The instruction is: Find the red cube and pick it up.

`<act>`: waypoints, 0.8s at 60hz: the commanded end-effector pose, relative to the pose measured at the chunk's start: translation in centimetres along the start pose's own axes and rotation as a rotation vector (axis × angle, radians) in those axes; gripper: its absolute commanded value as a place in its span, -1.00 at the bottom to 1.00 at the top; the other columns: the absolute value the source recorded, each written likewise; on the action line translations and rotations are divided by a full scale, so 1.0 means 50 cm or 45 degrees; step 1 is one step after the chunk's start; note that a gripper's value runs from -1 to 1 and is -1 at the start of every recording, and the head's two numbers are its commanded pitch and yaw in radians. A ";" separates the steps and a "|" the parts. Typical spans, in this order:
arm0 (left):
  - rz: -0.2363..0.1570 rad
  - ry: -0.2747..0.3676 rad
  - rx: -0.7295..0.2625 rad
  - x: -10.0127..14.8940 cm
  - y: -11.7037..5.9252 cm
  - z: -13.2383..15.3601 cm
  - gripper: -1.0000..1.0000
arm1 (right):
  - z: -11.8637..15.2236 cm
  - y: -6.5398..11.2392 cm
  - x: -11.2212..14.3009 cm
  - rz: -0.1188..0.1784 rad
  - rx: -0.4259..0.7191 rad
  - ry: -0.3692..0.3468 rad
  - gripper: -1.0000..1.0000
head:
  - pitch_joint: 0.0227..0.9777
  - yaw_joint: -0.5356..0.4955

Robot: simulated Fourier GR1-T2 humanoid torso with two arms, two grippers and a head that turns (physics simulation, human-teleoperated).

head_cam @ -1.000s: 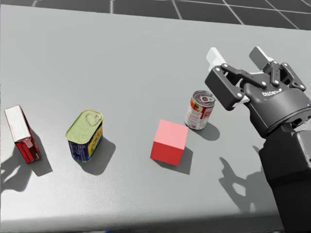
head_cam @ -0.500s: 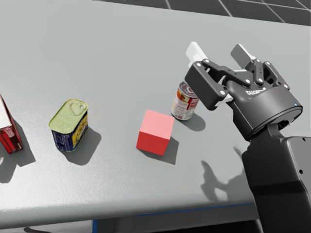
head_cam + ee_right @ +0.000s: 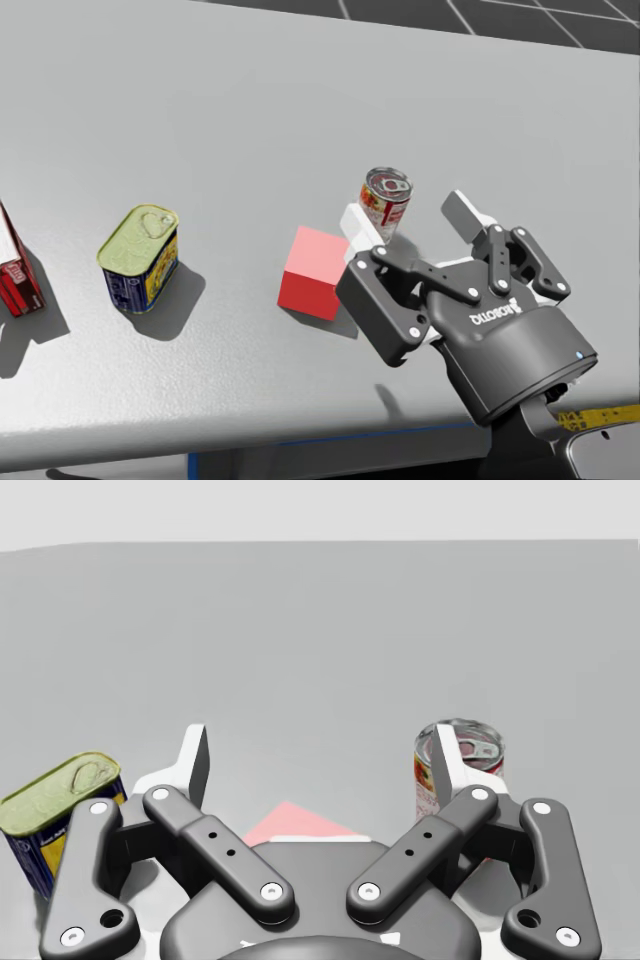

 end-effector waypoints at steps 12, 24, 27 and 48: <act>-0.005 0.001 -0.001 -0.001 -0.002 0.000 -1.00 | 0.017 0.047 -0.101 -0.028 0.007 0.095 -1.00 | 0.79 -0.42; -0.004 -0.001 0.000 0.000 -0.002 0.000 -1.00 | 0.002 0.072 -0.143 0.040 -0.127 0.110 -1.00 | 0.79 -0.42; -0.005 -0.001 0.000 0.000 -0.002 0.000 -1.00 | -0.003 0.075 -0.147 0.050 -0.142 0.110 -1.00 | 0.79 -0.41; -0.003 -0.002 0.006 0.001 0.000 0.001 -1.00 | -0.055 0.099 -0.180 0.092 -0.206 0.164 -1.00 | 0.79 -0.39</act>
